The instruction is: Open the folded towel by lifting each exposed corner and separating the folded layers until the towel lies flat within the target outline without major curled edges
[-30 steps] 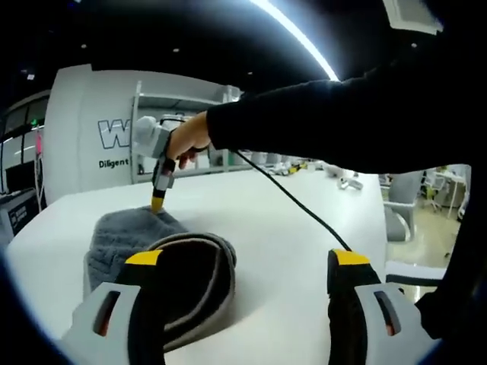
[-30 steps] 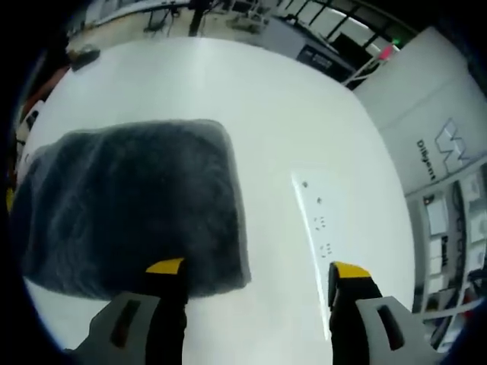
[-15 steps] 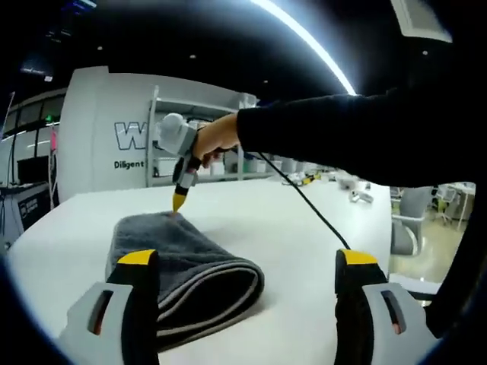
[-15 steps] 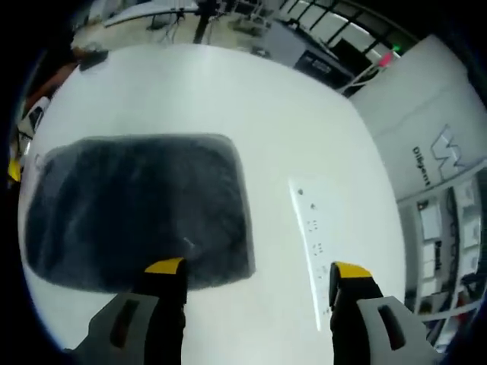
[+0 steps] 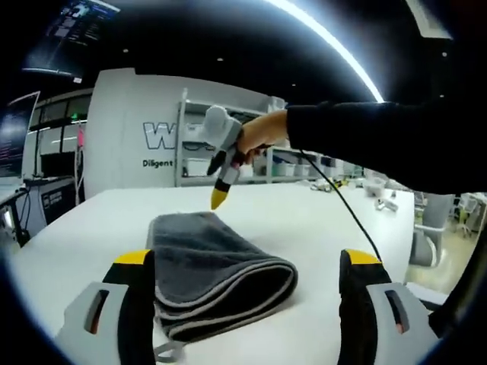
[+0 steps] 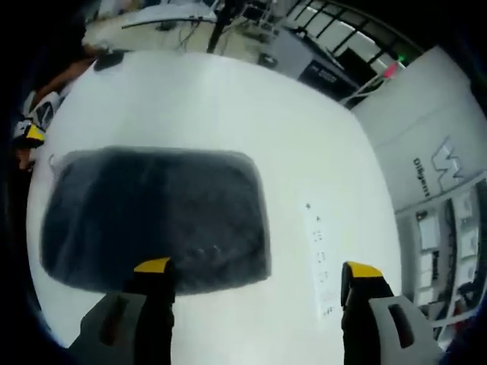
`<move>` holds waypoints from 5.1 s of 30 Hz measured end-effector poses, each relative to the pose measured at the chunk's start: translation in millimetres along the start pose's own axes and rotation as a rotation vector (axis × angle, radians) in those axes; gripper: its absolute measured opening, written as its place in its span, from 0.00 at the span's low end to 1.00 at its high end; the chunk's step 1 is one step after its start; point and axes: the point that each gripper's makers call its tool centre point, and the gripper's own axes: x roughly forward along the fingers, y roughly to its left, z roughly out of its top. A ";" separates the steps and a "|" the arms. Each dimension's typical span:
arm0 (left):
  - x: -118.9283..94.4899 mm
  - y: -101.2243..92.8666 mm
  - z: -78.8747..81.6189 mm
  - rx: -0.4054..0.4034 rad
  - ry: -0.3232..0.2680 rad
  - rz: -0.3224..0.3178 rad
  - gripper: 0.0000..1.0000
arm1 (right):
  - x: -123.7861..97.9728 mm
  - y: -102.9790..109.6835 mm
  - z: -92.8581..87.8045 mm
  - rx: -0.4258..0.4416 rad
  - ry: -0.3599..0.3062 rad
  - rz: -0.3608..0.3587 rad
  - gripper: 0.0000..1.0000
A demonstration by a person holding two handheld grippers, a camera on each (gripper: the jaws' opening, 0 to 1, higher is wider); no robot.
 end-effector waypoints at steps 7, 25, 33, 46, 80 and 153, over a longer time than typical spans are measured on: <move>-7.8 11.6 6.0 0.009 -0.007 0.055 1.00 | -6.8 2.8 16.3 -0.021 -0.049 0.018 1.00; -19.6 49.3 12.1 -0.004 0.021 0.141 1.00 | -7.8 -6.6 29.5 -0.087 -0.076 0.080 0.97; -23.4 53.1 9.4 -0.034 0.044 0.172 0.99 | -11.3 -18.4 41.6 -0.125 -0.080 0.112 0.96; -34.8 37.9 20.6 0.012 0.031 0.183 1.00 | -38.1 -20.0 53.9 -0.132 -0.063 0.136 0.97; -21.6 48.7 48.4 0.009 0.097 0.142 0.99 | -114.1 -46.0 59.1 -0.193 -0.061 0.147 0.97; 6.7 62.8 -0.2 -0.333 0.387 -0.078 0.99 | -67.4 -44.1 84.5 -0.327 0.007 0.273 0.91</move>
